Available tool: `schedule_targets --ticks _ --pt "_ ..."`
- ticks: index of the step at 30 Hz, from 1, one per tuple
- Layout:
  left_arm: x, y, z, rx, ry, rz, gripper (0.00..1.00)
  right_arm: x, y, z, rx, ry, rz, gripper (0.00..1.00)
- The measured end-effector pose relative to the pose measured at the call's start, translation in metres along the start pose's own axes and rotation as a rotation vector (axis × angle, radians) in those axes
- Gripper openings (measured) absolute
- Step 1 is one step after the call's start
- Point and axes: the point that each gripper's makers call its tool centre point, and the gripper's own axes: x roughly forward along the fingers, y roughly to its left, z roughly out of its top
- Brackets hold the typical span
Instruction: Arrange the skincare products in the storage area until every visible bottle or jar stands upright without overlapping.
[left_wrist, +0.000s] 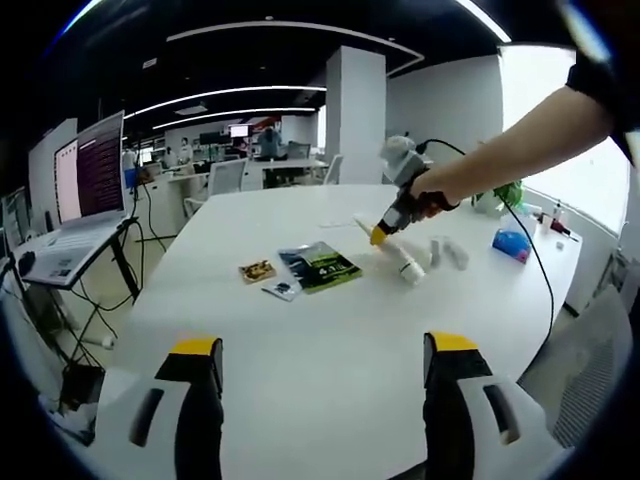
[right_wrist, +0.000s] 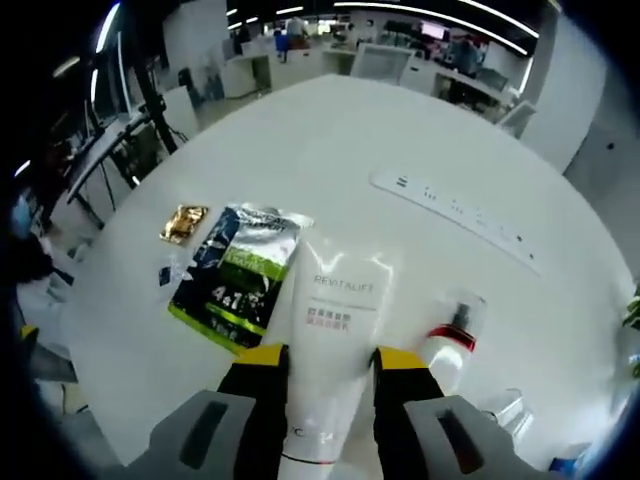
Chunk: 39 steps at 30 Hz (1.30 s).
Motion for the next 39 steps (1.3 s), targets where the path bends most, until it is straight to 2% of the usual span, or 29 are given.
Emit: schedule_targets --ticks 4,10,18,20,28,34,39 --pt "0.0 -0.001 0.002 0.009 -0.006 -0.002 0.74 -0.007 0.0 -0.001 0.003 -0.017 0.001 0.25" --pt "-0.002 0.002 0.002 -0.013 -0.012 0.008 0.74 -0.023 0.008 -0.013 0.0 -0.035 0.011 0.25" --pt "-0.002 0.003 0.002 -0.015 -0.011 0.005 0.74 -0.034 0.01 -0.014 -0.002 -0.061 0.006 0.25" --pt "-0.002 0.004 0.002 -0.009 -0.008 0.005 0.74 -0.043 0.013 -0.016 -0.003 -0.076 0.002 0.25" --pt "-0.003 0.002 0.002 -0.007 -0.009 0.001 0.73 -0.053 0.01 -0.018 0.001 -0.136 -0.009 0.25" --pt "-0.002 -0.002 0.0 0.022 0.0 -0.012 0.73 -0.078 0.016 -0.025 0.007 -0.21 -0.025 0.24" --pt "-0.001 -0.006 0.0 0.041 0.01 -0.024 0.73 -0.084 0.014 -0.028 0.014 -0.242 -0.034 0.24"
